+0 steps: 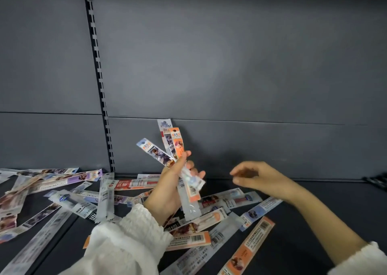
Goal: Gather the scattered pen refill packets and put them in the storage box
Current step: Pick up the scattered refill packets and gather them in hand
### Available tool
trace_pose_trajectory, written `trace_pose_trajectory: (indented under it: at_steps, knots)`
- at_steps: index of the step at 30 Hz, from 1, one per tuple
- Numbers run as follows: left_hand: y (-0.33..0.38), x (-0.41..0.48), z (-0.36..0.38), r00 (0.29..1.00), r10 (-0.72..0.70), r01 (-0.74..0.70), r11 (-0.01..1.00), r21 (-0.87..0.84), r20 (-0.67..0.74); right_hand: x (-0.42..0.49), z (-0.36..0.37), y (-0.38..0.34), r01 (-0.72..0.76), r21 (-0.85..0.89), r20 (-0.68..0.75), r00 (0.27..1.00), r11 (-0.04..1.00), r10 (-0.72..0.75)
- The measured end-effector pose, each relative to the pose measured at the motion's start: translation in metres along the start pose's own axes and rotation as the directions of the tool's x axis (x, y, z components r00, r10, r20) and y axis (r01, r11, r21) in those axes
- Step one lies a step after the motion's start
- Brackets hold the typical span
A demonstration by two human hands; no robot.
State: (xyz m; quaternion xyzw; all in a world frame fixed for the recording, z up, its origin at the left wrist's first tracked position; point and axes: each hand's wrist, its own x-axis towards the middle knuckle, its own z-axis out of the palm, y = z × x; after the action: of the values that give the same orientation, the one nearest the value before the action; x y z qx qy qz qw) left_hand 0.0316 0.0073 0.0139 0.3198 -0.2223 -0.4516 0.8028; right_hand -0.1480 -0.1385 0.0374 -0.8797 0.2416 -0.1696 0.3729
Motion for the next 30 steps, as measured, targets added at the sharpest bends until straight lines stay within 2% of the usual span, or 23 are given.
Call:
trace_pose_trajectory:
  at_steps: [4,8,9,14,17,21,25,28,30]
  knots:
    - [-0.003,0.005,-0.005,0.997,-0.067,0.065,0.996,0.066,0.028,0.000,-0.011,0.040,-0.050,-0.208,0.079,0.995,0.977,0.067]
    - [-0.006,0.010,-0.010,0.986,-0.138,0.142,0.989,-0.030,0.095,0.010,0.010,0.051,0.025,-0.448,0.196,0.978,0.894,0.071]
    - [-0.006,0.010,-0.011,0.983,-0.150,0.156,0.987,-0.044,0.109,0.012,0.014,0.051,0.039,-0.459,0.202,0.977,0.888,0.062]
    - [-0.001,0.010,-0.014,0.983,-0.159,0.163,0.986,-0.039,0.091,0.015,0.013,0.047,-0.038,-0.178,0.124,0.990,0.983,0.061]
    - [0.006,0.013,-0.018,0.995,-0.087,0.090,0.994,-0.057,0.048,0.013,0.005,0.046,-0.047,-0.115,0.017,0.999,0.992,0.050]
    - [0.015,0.012,-0.024,0.999,-0.005,0.003,0.999,-0.046,-0.043,0.007,-0.008,0.045,-0.055,0.232,-0.157,0.983,0.971,0.093]
    - [0.021,0.012,-0.023,0.997,-0.011,0.016,0.998,0.065,-0.072,0.007,-0.012,0.043,0.002,0.541,-0.251,0.955,0.841,0.159]
    - [0.022,0.010,-0.020,0.996,0.033,-0.022,0.989,0.144,-0.078,0.008,-0.009,0.037,0.052,0.762,-0.278,0.926,0.646,0.253]
    - [0.012,0.009,-0.017,0.996,0.065,-0.049,0.969,0.241,-0.062,0.010,0.003,0.031,0.024,0.851,-0.226,0.919,0.525,0.323]
